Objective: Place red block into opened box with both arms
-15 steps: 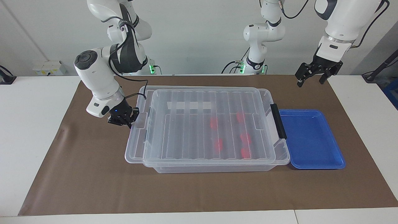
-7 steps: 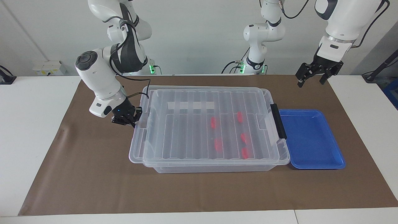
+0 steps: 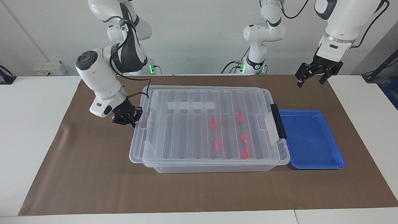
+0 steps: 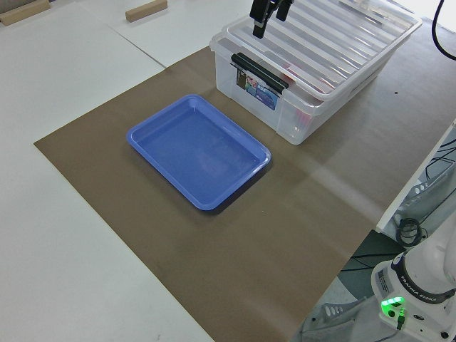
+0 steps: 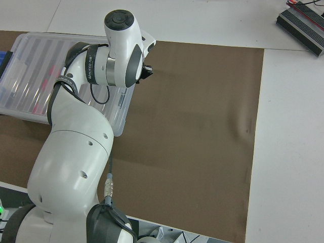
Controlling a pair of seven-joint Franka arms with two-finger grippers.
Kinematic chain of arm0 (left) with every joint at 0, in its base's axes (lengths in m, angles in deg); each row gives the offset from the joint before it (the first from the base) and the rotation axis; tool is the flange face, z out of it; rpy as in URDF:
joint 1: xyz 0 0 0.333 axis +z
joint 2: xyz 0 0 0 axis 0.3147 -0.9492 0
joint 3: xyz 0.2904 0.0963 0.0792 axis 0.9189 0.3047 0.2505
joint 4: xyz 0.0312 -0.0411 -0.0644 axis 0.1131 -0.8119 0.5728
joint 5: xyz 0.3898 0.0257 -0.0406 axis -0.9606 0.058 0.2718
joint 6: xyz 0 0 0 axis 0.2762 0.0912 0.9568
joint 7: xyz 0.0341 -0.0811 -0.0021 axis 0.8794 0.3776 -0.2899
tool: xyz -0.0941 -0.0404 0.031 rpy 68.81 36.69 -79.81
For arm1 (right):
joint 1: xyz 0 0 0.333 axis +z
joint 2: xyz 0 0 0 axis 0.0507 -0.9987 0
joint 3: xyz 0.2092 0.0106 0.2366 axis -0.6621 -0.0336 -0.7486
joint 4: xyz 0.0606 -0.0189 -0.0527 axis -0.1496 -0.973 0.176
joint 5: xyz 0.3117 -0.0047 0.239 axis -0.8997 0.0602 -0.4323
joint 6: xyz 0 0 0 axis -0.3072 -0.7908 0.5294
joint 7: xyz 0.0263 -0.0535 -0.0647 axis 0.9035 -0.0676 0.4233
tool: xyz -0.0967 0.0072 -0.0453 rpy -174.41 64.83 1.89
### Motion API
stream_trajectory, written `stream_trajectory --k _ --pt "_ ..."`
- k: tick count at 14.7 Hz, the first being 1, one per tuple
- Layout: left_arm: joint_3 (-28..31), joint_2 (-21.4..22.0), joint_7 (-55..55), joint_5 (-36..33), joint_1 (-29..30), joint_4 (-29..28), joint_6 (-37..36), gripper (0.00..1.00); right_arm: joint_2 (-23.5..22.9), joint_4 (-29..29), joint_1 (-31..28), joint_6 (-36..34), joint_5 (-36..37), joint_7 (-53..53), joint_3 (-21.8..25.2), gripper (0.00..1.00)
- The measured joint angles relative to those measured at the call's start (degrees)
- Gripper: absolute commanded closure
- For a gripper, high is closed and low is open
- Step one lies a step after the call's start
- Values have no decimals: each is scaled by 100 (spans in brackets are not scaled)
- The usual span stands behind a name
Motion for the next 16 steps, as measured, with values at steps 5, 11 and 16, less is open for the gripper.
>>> stream_trajectory --k 5,11,16 --pt "8 0 0 0 0 0 3 0 296 34 -226 -41 385 0 97 100" --pt "8 0 0 0 0 0 14 0 505 -9 -408 -256 449 0 72 100" --pt "4 0 0 21 -24 -5 155 0 212 -103 -224 96 449 0 19 100"
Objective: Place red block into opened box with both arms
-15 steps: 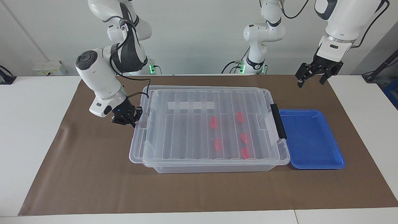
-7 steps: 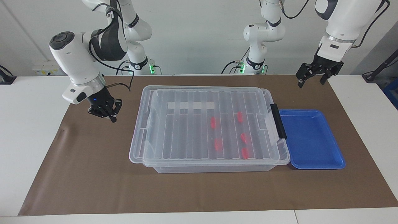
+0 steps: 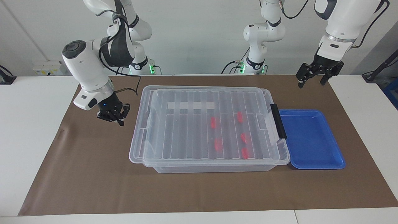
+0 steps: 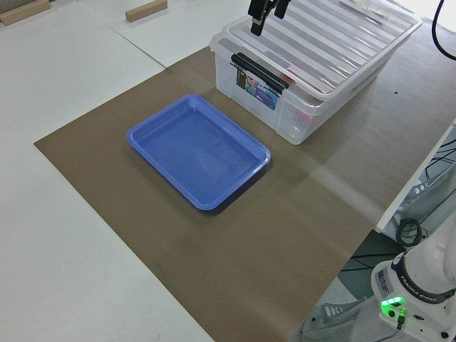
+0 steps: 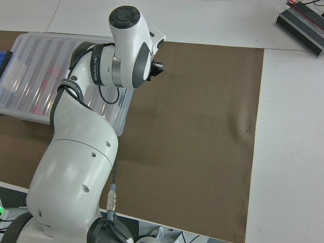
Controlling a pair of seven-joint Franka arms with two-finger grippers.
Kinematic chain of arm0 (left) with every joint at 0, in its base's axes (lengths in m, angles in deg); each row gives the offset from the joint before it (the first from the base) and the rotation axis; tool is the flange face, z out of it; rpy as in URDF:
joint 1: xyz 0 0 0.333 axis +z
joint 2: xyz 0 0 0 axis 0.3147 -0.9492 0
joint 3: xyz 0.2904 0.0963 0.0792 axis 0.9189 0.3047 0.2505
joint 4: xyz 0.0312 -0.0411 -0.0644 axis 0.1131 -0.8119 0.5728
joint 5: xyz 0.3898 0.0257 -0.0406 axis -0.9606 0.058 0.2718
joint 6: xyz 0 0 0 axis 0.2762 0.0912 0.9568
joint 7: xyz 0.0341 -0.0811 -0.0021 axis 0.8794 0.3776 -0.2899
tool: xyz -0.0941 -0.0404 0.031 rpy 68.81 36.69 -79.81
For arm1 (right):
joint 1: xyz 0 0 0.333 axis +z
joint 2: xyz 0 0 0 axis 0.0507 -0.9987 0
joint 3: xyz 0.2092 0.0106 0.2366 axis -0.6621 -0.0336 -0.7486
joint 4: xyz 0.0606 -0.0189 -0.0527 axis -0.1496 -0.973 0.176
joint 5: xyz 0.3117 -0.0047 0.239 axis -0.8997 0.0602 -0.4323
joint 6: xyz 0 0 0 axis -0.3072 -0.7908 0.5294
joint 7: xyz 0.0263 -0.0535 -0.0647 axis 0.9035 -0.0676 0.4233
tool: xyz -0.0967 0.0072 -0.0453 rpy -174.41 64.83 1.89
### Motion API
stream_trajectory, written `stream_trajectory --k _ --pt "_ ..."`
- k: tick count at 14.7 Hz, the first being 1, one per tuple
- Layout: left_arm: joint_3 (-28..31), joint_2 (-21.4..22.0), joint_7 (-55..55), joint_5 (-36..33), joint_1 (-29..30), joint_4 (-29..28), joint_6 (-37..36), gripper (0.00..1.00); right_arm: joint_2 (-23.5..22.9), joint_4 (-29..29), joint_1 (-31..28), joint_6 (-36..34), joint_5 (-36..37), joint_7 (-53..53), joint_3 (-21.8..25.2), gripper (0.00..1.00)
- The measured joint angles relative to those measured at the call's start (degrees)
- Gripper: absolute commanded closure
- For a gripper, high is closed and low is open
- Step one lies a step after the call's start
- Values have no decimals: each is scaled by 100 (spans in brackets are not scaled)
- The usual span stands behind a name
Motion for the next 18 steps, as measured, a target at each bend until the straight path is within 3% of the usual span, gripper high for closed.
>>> stream_trajectory --k 18 --pt "-17 0 -4 261 -36 -67 10 0 -65 -107 237 3 -908 -8 -15 100"
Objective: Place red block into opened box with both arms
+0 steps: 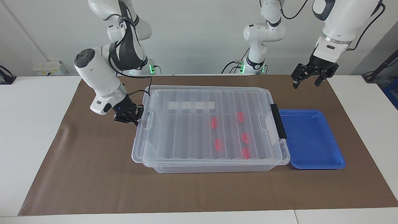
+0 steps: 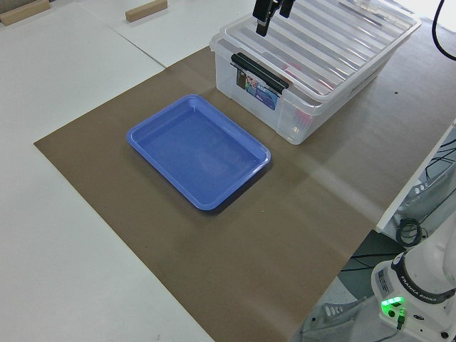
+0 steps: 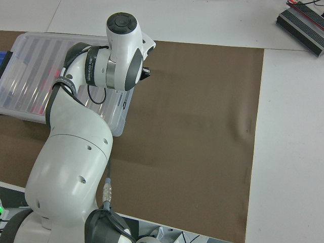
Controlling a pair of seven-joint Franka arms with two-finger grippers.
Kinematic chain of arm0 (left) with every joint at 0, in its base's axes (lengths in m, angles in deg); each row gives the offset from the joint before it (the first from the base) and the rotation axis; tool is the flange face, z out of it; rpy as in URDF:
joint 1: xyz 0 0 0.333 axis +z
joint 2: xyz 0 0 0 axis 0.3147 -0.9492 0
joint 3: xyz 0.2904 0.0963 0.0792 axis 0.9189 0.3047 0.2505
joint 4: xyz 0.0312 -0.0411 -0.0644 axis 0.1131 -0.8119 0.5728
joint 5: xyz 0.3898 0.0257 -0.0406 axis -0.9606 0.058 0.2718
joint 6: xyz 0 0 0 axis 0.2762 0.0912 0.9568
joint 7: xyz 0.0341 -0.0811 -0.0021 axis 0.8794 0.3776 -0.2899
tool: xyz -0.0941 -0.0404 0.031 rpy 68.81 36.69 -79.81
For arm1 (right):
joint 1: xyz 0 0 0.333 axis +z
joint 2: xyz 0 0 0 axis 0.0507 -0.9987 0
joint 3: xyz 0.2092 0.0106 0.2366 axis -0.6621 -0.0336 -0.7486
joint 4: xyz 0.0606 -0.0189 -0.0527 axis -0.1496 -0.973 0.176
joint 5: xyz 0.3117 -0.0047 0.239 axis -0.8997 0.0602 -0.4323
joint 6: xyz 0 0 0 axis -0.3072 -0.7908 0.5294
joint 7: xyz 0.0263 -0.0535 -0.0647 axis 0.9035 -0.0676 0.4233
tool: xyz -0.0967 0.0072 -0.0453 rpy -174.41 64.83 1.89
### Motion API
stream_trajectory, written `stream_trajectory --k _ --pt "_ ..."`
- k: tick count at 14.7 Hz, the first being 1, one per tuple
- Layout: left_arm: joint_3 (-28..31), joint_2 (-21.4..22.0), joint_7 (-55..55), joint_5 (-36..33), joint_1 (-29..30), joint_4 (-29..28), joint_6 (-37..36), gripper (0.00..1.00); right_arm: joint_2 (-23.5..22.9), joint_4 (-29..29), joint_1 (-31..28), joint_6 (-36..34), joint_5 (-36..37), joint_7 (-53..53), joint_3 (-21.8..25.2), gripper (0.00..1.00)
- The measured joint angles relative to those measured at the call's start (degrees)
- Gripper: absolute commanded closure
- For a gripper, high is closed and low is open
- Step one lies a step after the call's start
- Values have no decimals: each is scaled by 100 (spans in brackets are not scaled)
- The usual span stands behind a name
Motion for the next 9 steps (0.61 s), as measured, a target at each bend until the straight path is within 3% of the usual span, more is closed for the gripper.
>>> stream_trajectory --k 9 --pt "1 0 0 2 -15 0 6 0 -1 -5 6 0 -85 0 -2 100"
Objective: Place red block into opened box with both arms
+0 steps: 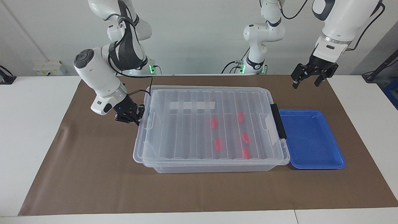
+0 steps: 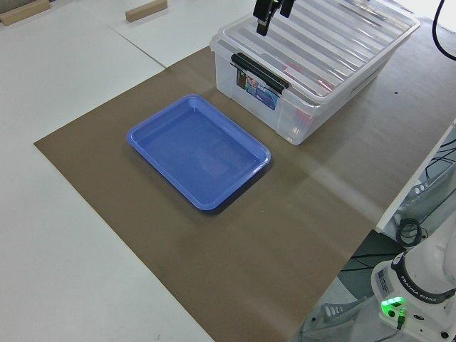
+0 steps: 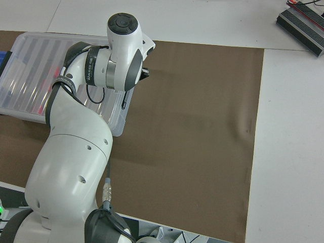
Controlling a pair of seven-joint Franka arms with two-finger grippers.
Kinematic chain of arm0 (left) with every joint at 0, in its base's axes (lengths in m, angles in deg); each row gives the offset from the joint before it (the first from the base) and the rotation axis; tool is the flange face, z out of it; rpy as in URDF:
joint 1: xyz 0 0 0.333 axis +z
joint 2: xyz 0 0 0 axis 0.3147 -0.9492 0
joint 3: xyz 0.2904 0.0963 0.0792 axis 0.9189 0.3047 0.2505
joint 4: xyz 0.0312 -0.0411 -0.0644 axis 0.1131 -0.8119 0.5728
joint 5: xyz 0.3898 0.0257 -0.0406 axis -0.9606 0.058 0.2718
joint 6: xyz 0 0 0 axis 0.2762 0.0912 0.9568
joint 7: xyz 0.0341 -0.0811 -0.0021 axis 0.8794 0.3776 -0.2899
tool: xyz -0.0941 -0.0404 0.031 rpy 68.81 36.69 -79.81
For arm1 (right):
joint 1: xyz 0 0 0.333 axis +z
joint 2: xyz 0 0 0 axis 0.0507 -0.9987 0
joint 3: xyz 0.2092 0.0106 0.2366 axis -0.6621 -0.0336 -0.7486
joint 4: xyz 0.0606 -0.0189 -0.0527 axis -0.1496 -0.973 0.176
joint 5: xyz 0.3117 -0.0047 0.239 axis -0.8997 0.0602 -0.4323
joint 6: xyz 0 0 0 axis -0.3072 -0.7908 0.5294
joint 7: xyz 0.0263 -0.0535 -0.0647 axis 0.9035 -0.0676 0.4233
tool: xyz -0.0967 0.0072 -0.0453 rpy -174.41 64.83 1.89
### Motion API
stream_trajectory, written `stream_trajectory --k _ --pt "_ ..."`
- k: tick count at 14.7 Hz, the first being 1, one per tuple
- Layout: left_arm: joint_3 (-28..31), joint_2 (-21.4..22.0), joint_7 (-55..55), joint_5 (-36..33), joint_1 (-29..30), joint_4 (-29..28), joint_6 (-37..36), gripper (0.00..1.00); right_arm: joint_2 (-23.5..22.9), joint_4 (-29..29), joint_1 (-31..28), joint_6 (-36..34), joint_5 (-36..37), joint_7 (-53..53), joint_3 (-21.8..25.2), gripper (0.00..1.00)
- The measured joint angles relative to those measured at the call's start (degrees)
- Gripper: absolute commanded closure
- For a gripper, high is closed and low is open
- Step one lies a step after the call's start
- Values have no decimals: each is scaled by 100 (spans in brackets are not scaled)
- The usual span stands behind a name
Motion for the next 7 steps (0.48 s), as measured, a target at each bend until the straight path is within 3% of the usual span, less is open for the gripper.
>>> stream_trajectory --k 1,2,3,7 --pt "1 0 0 0 0 0 0 0 1 7 -1 0 4 0 4 95" --pt "3 0 0 0 0 0 0 0 11 24 -6 0 78 0 23 27" --pt "5 0 0 0 0 0 0 0 38 47 -27 -1 298 -1 53 0" --pt "6 0 0 0 -1 0 0 0 391 171 -306 -244 1552 -530 110 0"
